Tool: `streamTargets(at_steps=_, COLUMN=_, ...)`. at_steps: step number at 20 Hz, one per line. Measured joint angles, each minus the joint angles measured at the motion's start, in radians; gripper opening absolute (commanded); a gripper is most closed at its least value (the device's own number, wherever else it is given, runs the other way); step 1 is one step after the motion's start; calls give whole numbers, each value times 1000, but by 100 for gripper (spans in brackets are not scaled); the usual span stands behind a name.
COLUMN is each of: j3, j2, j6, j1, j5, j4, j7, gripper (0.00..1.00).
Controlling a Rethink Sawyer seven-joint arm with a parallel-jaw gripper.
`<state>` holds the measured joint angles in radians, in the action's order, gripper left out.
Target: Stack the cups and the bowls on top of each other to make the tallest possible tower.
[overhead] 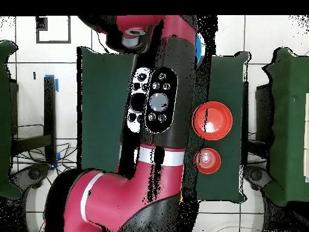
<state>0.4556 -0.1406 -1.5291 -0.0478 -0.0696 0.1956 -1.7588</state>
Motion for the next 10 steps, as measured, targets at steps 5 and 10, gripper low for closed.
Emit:
streamTargets(at_steps=5, j3=10, j2=53, j6=0, j1=-15, j5=-17, j4=-59, j7=9, gripper=0)
streamTargets(at_steps=10, j3=16, j2=83, j6=1, j1=-18, j5=-31, j4=-80, j7=9, gripper=0)
